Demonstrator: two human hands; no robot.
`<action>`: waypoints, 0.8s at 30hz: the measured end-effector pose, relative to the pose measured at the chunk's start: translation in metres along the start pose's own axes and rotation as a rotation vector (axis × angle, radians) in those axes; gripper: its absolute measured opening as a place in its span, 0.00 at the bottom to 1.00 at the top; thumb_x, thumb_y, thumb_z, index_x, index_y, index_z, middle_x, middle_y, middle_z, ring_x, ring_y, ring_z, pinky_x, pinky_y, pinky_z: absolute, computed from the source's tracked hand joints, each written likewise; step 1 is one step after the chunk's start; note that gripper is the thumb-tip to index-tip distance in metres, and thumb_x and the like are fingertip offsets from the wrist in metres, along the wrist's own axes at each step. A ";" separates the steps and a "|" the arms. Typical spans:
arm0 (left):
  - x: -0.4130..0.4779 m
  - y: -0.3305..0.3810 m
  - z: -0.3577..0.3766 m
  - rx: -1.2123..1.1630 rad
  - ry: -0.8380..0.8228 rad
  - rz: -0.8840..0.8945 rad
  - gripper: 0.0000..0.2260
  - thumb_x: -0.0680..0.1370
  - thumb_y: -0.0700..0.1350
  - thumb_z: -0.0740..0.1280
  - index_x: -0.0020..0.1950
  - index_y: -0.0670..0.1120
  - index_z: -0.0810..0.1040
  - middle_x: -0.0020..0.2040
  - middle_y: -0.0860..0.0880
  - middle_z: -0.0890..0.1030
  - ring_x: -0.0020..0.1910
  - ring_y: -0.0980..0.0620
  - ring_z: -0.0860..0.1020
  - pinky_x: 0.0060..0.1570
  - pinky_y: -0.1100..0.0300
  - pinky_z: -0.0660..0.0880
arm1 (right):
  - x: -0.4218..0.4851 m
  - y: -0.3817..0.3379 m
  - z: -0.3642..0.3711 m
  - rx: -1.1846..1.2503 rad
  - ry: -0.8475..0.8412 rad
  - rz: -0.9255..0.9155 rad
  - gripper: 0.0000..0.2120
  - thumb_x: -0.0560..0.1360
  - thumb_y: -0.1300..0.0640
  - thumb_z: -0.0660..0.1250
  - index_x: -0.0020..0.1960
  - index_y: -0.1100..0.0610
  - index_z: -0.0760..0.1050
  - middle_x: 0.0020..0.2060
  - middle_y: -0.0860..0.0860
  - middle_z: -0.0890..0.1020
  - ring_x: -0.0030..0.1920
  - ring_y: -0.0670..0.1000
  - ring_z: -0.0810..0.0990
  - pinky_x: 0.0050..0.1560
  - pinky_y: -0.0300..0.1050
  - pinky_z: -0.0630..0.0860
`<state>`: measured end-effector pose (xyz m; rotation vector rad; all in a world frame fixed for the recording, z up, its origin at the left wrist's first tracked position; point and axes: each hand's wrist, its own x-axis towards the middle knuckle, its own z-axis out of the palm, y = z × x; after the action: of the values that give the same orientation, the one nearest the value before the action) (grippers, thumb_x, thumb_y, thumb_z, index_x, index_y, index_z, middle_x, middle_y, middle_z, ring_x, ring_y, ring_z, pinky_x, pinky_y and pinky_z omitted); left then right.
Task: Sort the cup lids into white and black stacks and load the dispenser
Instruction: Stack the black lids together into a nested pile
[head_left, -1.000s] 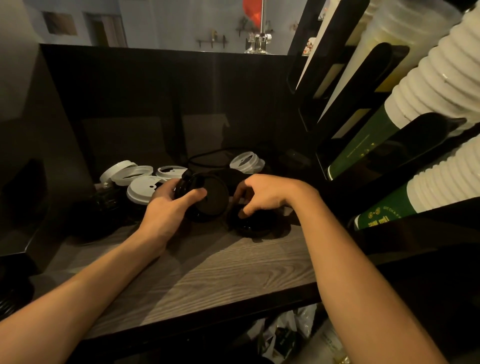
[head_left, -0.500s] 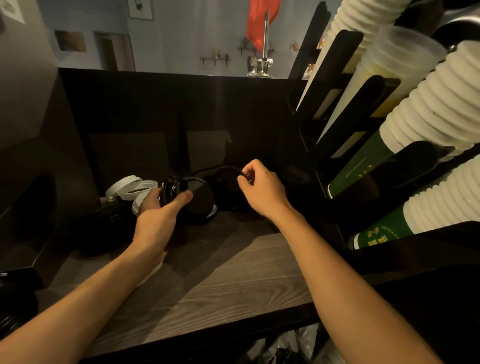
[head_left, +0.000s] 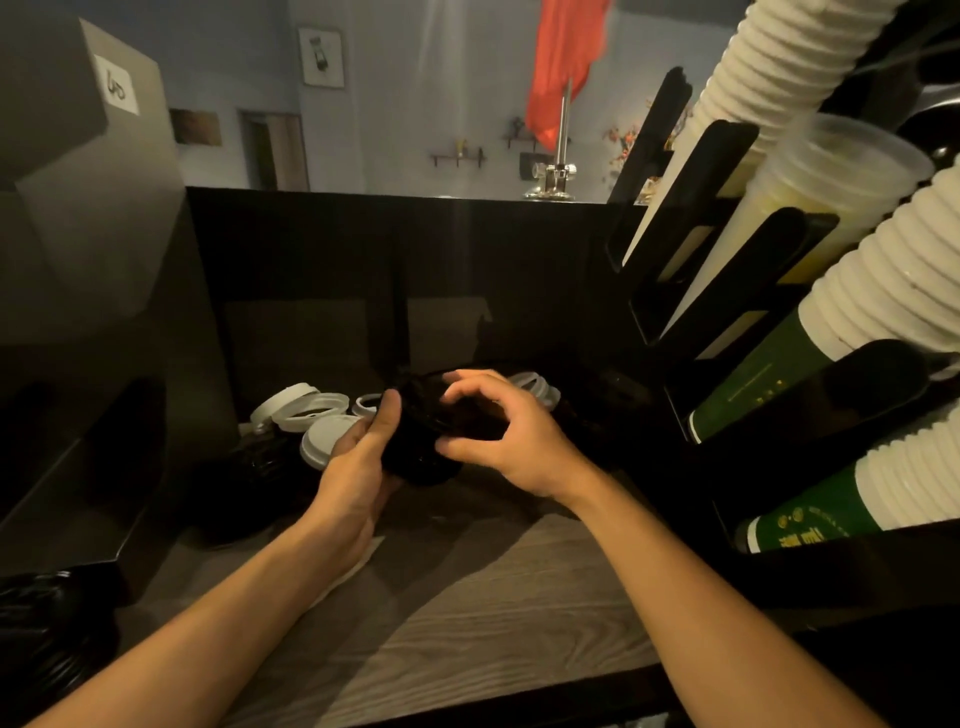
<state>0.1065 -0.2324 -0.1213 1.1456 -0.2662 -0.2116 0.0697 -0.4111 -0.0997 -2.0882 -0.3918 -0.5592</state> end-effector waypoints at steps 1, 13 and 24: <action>-0.001 0.001 0.000 -0.005 -0.026 -0.002 0.26 0.76 0.60 0.67 0.67 0.45 0.79 0.60 0.43 0.85 0.60 0.46 0.84 0.61 0.48 0.77 | -0.001 -0.001 -0.002 0.008 -0.028 0.015 0.18 0.70 0.55 0.80 0.57 0.46 0.79 0.68 0.41 0.74 0.69 0.37 0.70 0.70 0.38 0.67; -0.001 -0.002 -0.005 0.150 -0.004 0.058 0.10 0.81 0.45 0.67 0.61 0.47 0.83 0.53 0.44 0.87 0.56 0.44 0.85 0.54 0.45 0.81 | 0.000 -0.006 -0.001 0.224 0.015 0.233 0.17 0.81 0.54 0.67 0.69 0.51 0.74 0.62 0.46 0.79 0.57 0.30 0.76 0.53 0.26 0.73; -0.001 -0.003 -0.003 0.216 -0.058 0.068 0.15 0.76 0.41 0.73 0.62 0.48 0.82 0.55 0.44 0.87 0.57 0.43 0.85 0.59 0.42 0.80 | 0.000 -0.010 -0.002 0.348 0.034 0.309 0.11 0.81 0.55 0.67 0.63 0.54 0.79 0.53 0.49 0.83 0.52 0.39 0.83 0.49 0.33 0.78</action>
<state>0.1062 -0.2312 -0.1253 1.3433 -0.3854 -0.1589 0.0644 -0.4074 -0.0920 -1.7561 -0.1293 -0.3163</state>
